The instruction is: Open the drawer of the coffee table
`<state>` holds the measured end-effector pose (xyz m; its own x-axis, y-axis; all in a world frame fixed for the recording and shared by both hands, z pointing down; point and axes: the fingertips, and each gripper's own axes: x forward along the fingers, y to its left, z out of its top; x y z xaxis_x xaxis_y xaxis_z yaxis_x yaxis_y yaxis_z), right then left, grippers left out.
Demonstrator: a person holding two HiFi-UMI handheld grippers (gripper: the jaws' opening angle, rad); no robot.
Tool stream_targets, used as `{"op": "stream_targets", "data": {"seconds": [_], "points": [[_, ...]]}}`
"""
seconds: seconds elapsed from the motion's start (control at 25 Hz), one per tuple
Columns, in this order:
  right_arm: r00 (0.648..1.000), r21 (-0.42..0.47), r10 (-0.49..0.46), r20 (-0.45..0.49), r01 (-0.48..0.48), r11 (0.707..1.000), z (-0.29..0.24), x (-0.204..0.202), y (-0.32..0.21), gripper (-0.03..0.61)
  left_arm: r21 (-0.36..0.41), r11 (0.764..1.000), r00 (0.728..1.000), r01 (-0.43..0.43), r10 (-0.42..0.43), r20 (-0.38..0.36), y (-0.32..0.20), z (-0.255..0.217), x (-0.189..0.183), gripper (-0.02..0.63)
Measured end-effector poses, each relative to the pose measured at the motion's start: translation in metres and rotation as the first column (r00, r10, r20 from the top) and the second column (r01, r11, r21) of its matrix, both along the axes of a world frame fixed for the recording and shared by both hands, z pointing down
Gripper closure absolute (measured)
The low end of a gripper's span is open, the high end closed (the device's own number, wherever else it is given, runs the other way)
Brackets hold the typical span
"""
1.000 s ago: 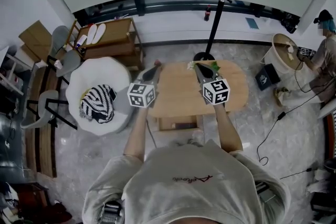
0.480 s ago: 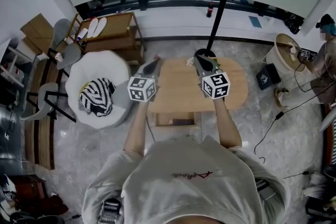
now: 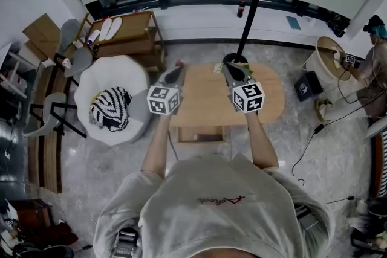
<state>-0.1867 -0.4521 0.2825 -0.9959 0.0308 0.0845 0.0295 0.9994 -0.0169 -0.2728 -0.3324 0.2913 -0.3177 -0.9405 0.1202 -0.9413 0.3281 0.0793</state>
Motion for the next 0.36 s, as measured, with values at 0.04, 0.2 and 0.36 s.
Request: {"op": "stream_targets", "data": {"seconds": [0.04,0.2,0.36], "points": [[1.000,0.002,-0.001,-0.002,0.001,1.000,0.0000,0.0003,0.0002,0.575,0.000,1.000,1.000,0.001,-0.001,0.000,0.0002,-0.0003,0.0003,0.614],[1.000,0.003,-0.003,-0.004,0.003,1.000,0.0014,0.0009,-0.0005,0.575,-0.001,1.000,1.000,0.001,-0.001,0.000,-0.0010,-0.0006,0.0027,0.614],[1.000,0.002,-0.010,-0.006,0.010,1.000,-0.0014,-0.0002,0.0022,0.575,-0.001,1.000,1.000,-0.008,0.008,-0.012,-0.0020,-0.0018,0.0056,0.614]]}}
